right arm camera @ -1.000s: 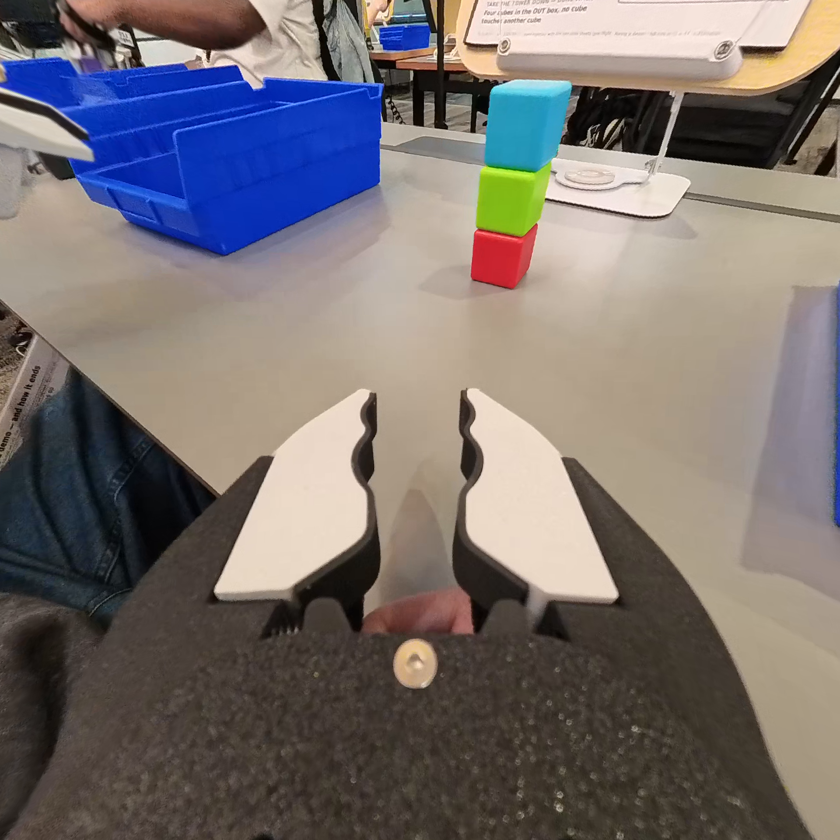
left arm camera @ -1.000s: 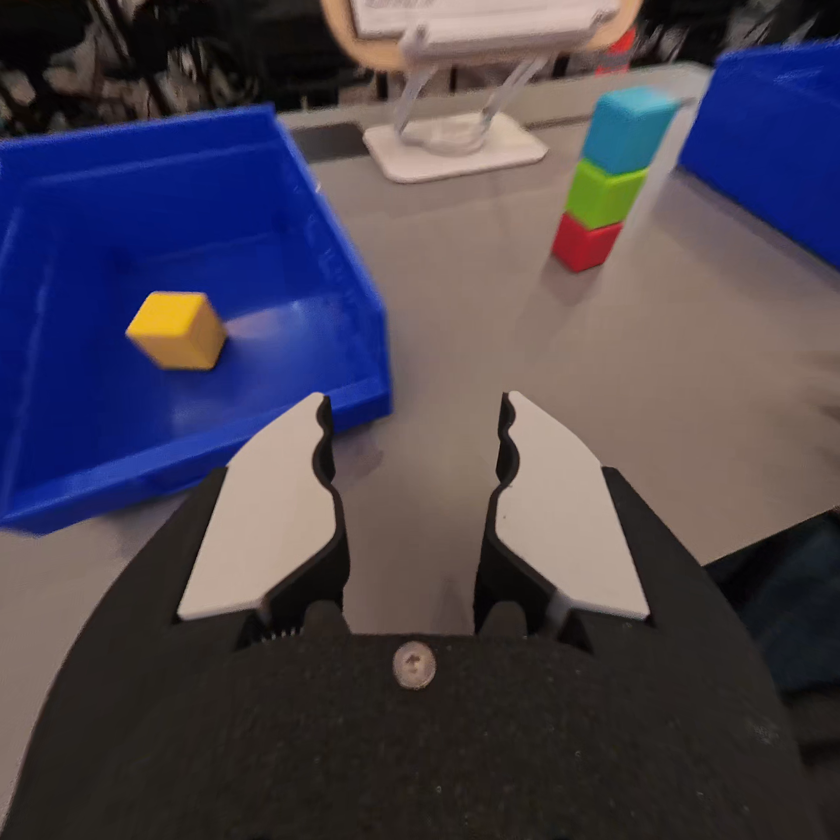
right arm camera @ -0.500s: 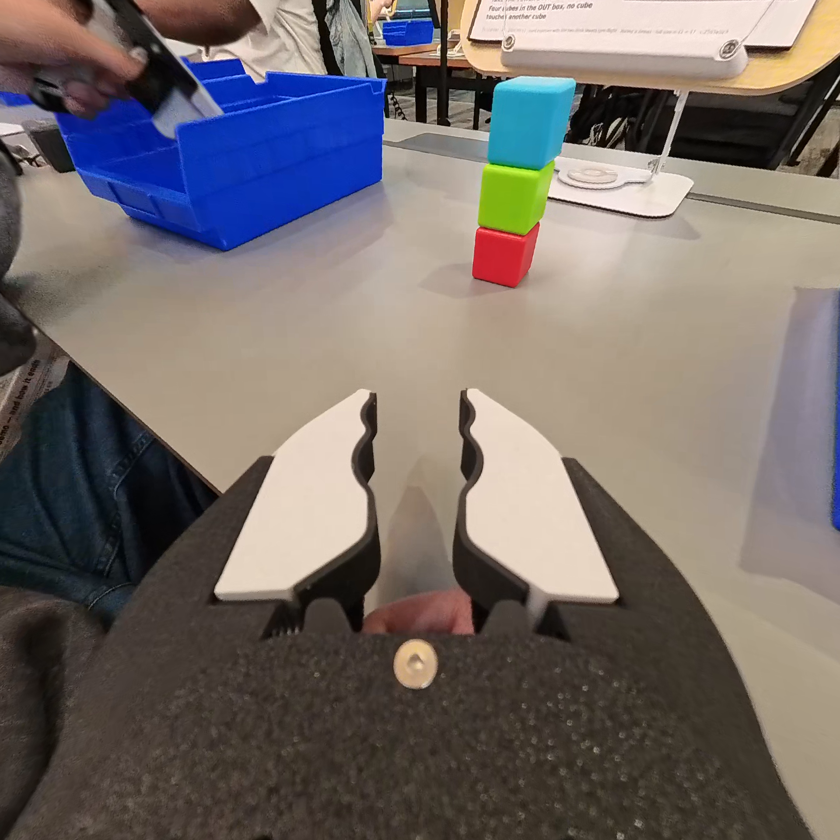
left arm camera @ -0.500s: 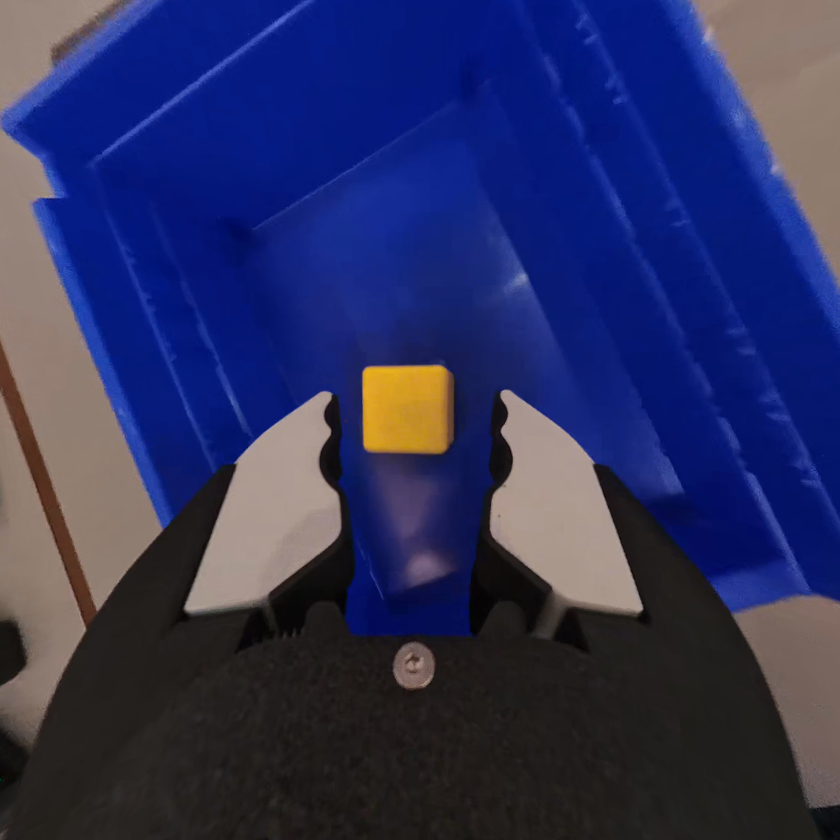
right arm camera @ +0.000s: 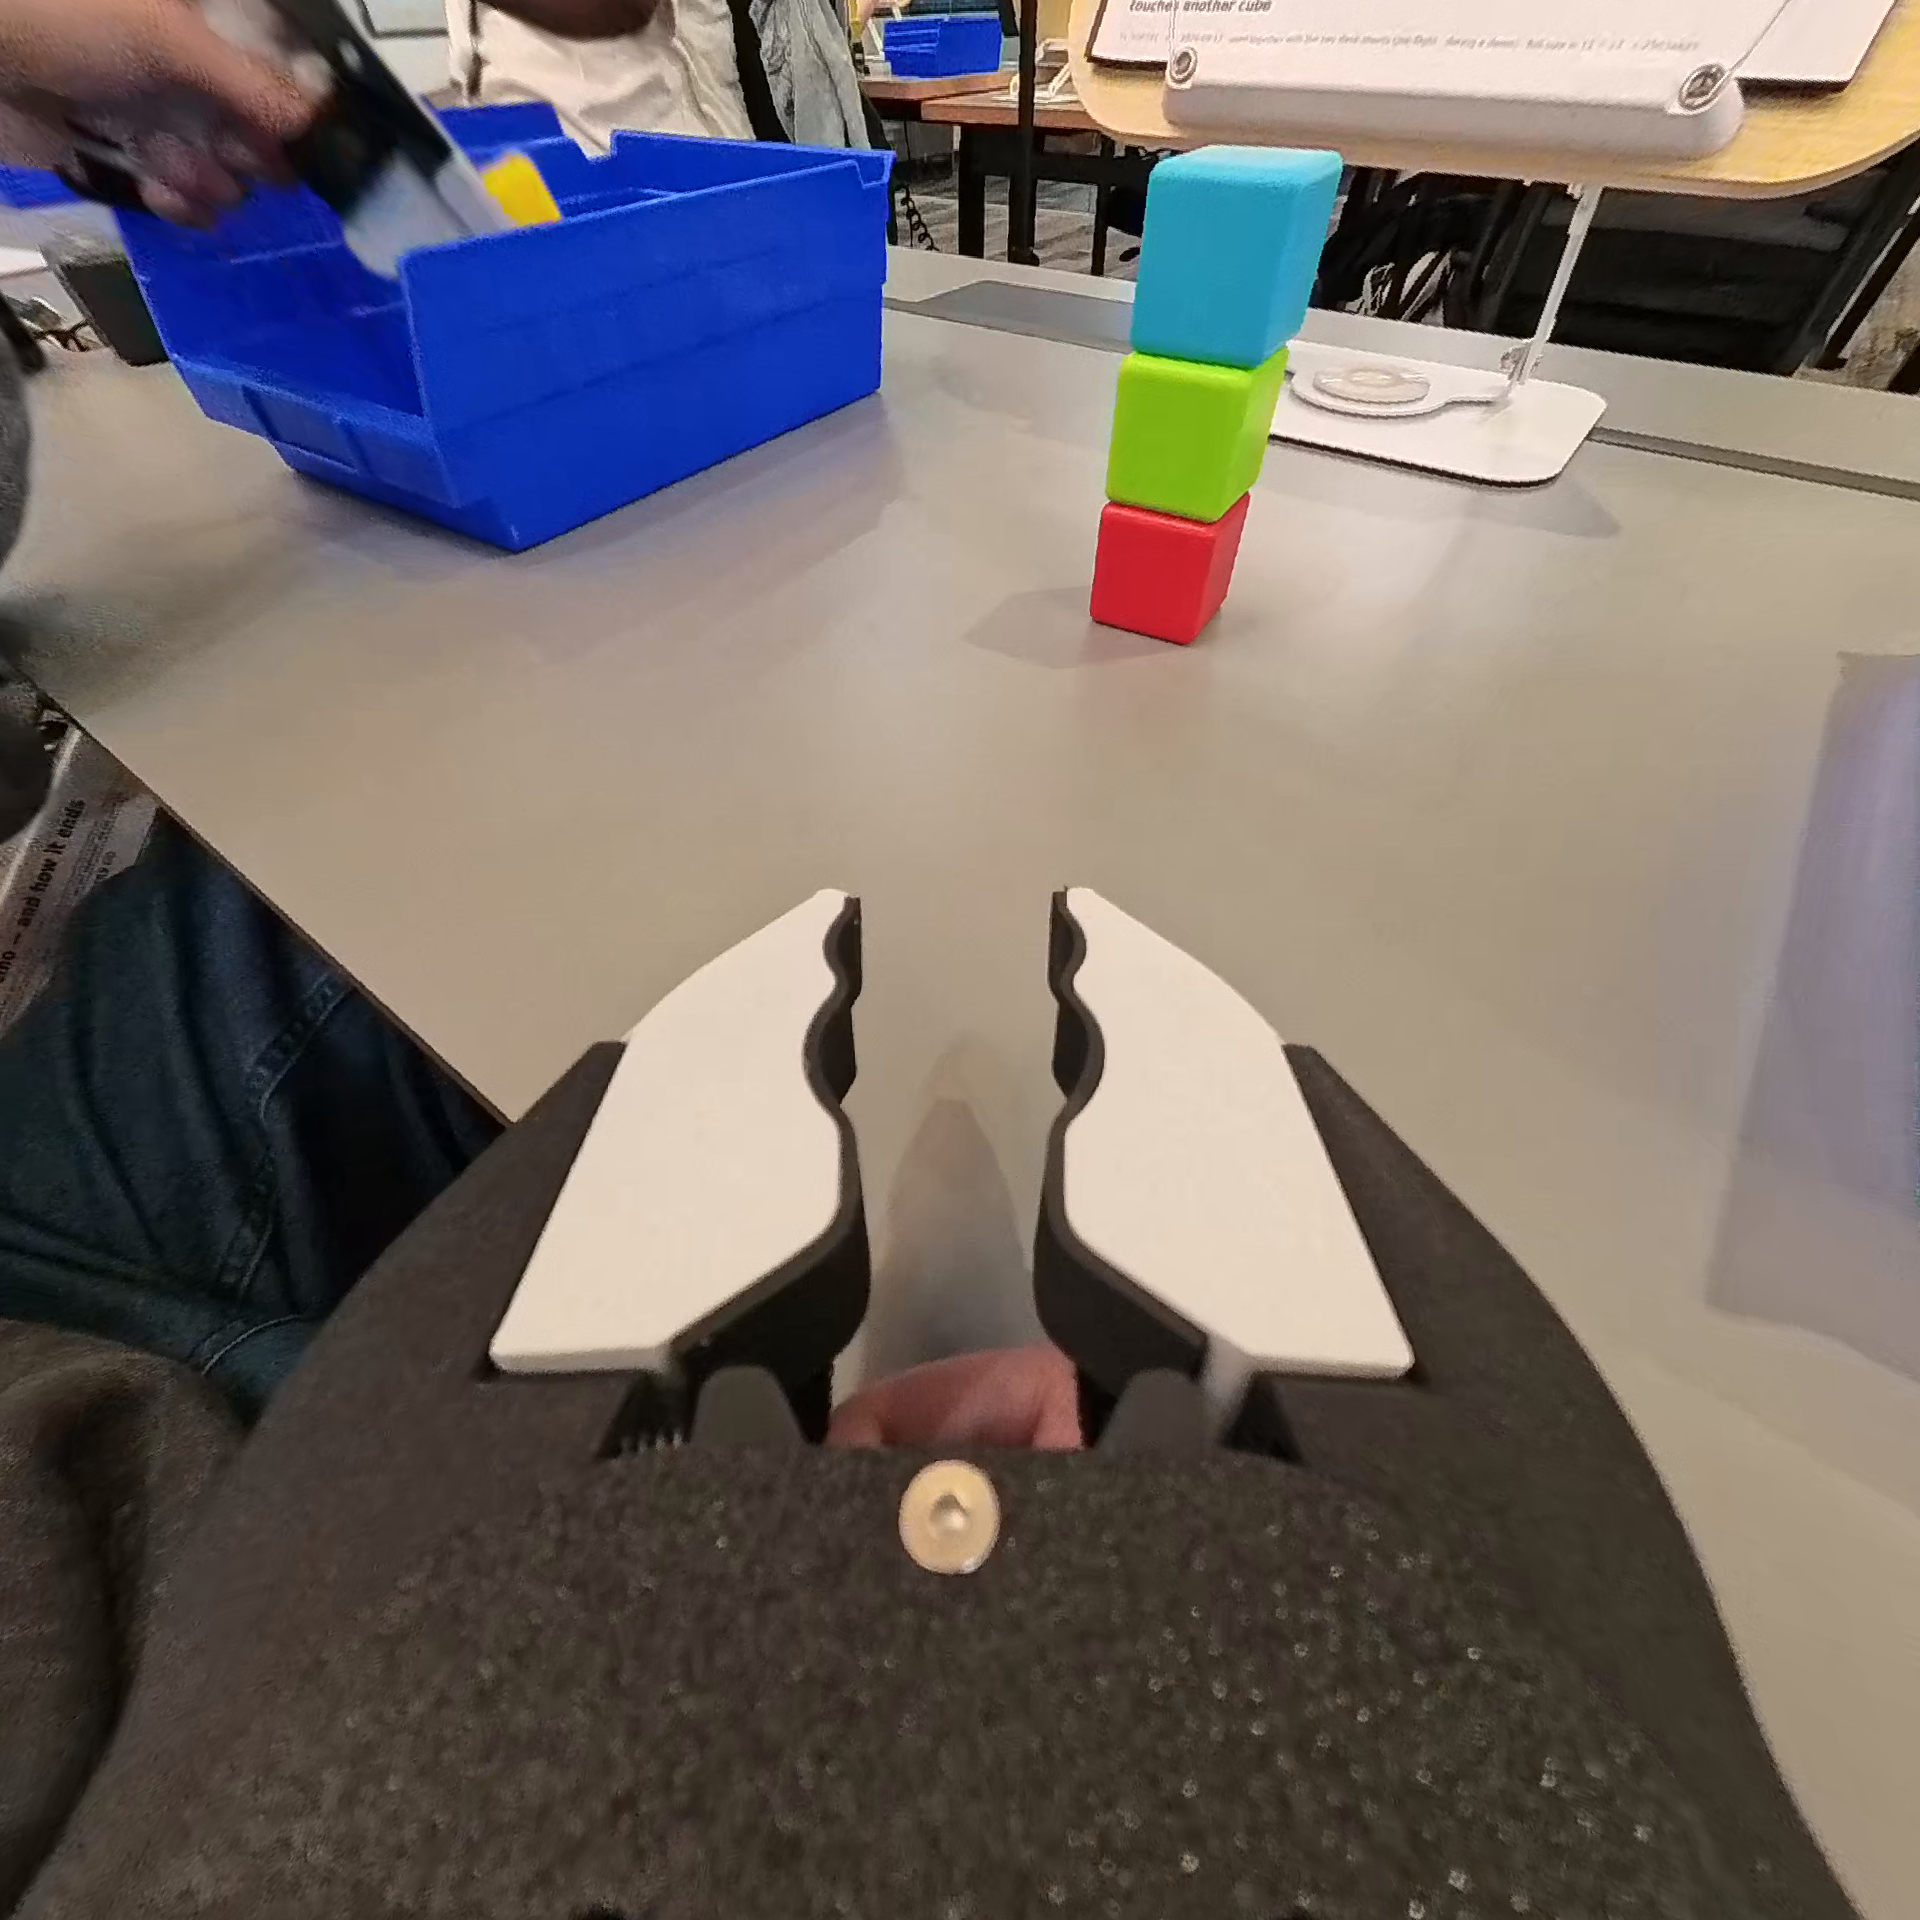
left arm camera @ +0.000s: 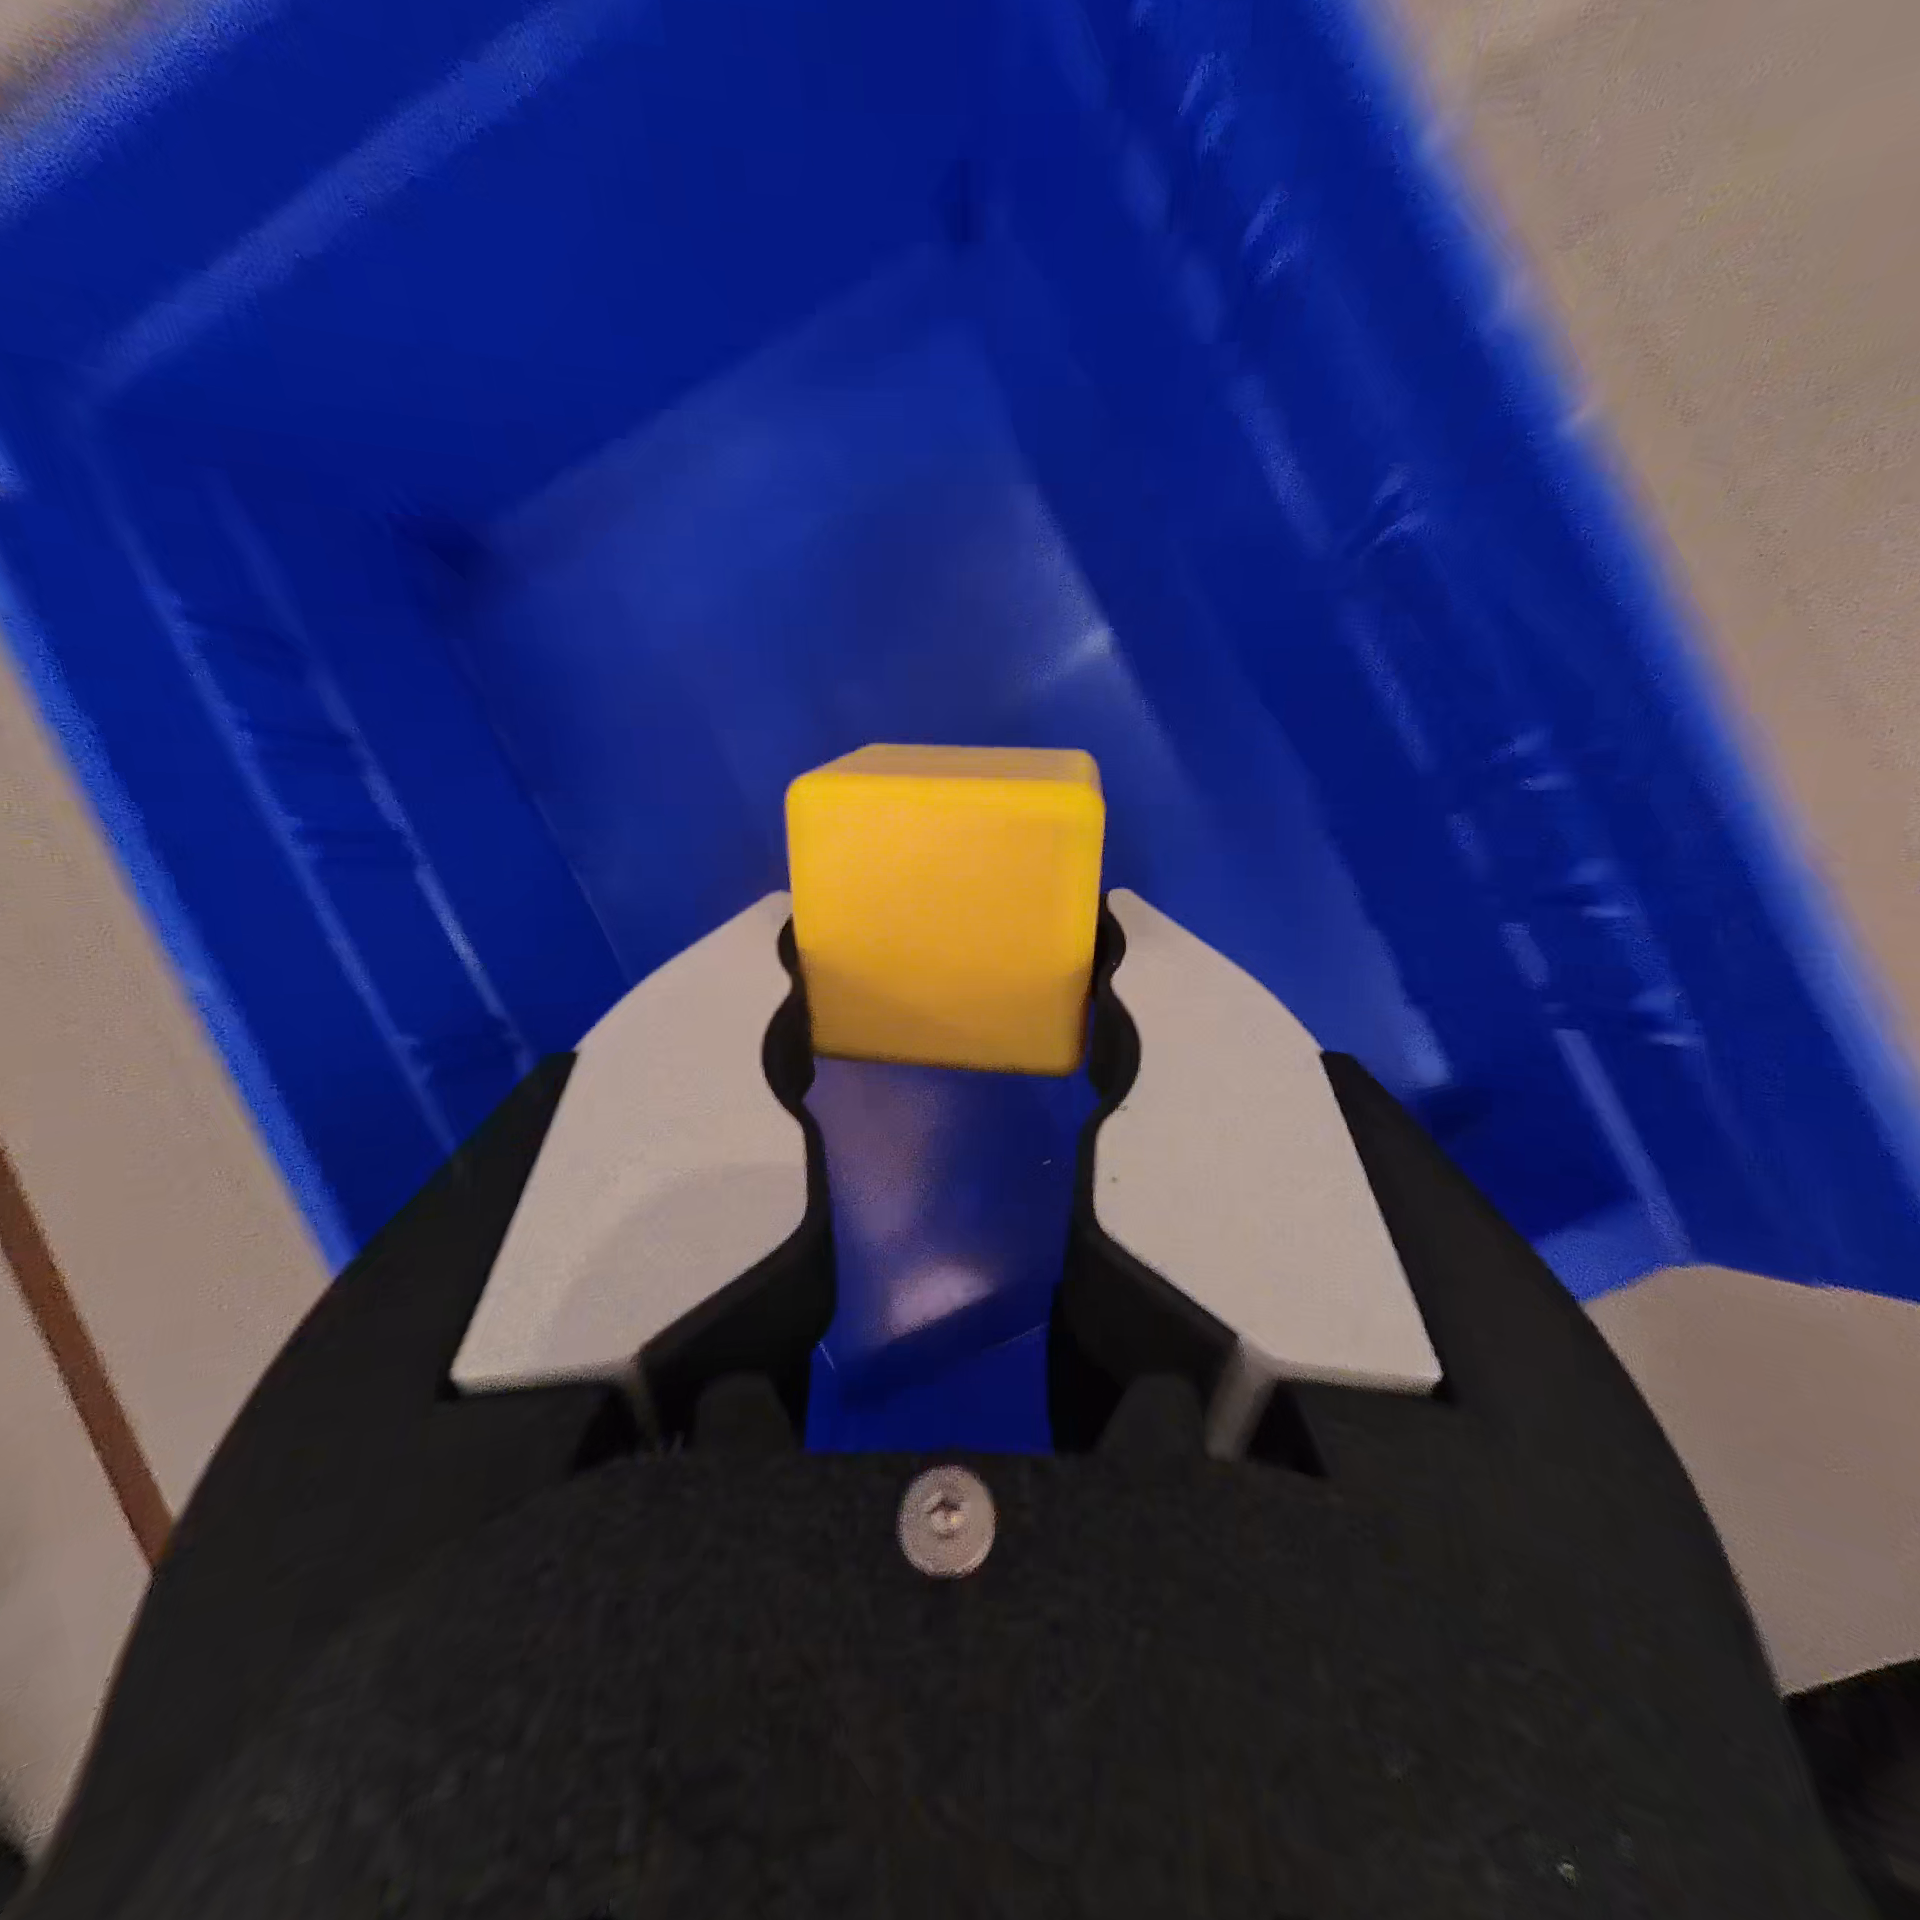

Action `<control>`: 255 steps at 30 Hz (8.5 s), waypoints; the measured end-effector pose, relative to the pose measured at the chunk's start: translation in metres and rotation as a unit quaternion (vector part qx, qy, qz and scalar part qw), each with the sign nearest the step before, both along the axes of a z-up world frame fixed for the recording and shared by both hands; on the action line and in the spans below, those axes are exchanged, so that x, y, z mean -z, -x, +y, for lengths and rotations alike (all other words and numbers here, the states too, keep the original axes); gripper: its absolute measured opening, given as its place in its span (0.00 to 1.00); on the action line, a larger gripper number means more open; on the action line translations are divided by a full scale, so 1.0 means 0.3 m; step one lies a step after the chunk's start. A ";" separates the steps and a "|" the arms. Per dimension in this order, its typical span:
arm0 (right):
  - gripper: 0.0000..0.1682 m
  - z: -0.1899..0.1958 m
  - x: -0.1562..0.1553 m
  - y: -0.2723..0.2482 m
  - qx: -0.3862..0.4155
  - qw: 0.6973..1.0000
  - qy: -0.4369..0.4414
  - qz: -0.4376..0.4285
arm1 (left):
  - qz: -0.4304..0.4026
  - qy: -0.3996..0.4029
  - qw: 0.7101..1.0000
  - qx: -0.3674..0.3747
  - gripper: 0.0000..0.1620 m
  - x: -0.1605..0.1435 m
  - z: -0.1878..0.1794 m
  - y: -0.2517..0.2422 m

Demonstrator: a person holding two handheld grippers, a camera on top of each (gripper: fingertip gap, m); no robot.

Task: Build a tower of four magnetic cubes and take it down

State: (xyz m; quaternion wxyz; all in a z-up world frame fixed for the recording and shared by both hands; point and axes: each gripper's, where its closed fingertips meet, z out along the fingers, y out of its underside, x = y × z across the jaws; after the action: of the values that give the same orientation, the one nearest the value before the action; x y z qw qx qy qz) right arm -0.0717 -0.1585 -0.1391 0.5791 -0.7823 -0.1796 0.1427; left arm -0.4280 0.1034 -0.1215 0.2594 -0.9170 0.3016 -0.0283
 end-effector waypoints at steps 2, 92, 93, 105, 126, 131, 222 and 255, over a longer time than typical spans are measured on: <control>0.20 0.000 0.001 0.001 0.000 1.000 0.000 -0.001 | -0.029 -0.060 0.997 0.032 0.31 -0.137 -0.017 -0.075; 0.20 0.007 -0.010 -0.027 0.020 1.000 -0.004 0.003 | -0.426 -0.166 0.794 0.400 0.43 -0.119 -0.119 -1.190; 0.20 0.005 -0.009 -0.025 0.019 1.000 -0.004 0.002 | -0.430 -0.150 0.787 0.417 0.33 -0.112 -0.134 -1.203; 0.26 0.161 -0.203 -0.026 -0.048 0.998 -0.023 0.040 | -0.422 -0.124 0.754 0.487 0.30 -0.101 -0.221 -1.230; 0.29 0.620 -0.398 0.055 -0.261 0.949 -0.091 0.154 | -0.444 -0.085 0.705 0.546 0.30 -0.103 -0.322 -1.187; 0.29 0.606 -0.634 -0.063 -0.202 0.949 -0.146 0.191 | -0.442 -0.089 0.709 0.542 0.30 -0.102 -0.321 -1.188; 0.34 0.592 -0.166 0.116 -0.200 0.978 -0.029 0.043 | -0.302 -0.055 0.760 0.572 0.30 0.043 -0.348 -1.155; 0.33 0.855 0.107 -0.915 0.085 0.864 0.433 -0.243 | -0.303 -0.053 0.758 0.575 0.30 0.044 -0.362 -1.165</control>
State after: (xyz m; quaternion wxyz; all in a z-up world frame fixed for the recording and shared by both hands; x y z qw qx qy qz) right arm 0.2027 0.0980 -0.1711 0.1304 -0.9764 -0.1676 -0.0381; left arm -0.0787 -0.0054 -0.1347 0.3201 -0.4992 0.6793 -0.4322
